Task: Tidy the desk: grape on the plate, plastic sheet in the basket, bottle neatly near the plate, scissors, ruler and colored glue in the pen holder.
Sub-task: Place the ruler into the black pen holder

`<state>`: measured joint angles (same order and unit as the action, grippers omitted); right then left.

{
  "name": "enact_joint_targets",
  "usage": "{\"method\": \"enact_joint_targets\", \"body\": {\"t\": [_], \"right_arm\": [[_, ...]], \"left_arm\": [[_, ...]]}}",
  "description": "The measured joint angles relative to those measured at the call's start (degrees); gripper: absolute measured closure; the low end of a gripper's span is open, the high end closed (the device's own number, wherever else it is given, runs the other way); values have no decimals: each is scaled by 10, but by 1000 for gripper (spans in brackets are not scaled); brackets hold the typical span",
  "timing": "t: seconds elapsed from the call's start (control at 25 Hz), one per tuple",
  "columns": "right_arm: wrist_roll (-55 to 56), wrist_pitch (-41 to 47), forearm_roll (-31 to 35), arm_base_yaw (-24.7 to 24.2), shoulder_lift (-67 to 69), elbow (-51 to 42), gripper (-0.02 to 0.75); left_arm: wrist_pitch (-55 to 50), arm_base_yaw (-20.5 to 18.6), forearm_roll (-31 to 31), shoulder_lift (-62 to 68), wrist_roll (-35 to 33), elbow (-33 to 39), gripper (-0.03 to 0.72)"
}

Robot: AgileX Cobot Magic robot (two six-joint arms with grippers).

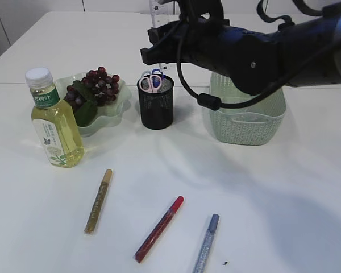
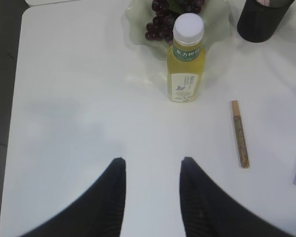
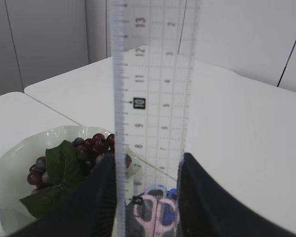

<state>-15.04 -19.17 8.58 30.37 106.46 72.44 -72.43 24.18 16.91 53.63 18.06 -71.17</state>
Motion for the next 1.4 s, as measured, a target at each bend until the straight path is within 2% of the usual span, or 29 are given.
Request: {"method": "enact_joint_targets", "body": {"t": [0.24,0.56,0.84,1.4], "right_arm": [[-1,-4,2,-1,80,84,440],[-6,34,30,-11,160,172,440],[-5,40,51,-26,198,208,440],[-7,43,52,-28,246,241,440]], "left_arm": [[0,0,0,0,0,0,422],[0,0,0,0,0,0,429],[0,0,0,0,0,0,432],[0,0,0,1,0,0,433]]}}
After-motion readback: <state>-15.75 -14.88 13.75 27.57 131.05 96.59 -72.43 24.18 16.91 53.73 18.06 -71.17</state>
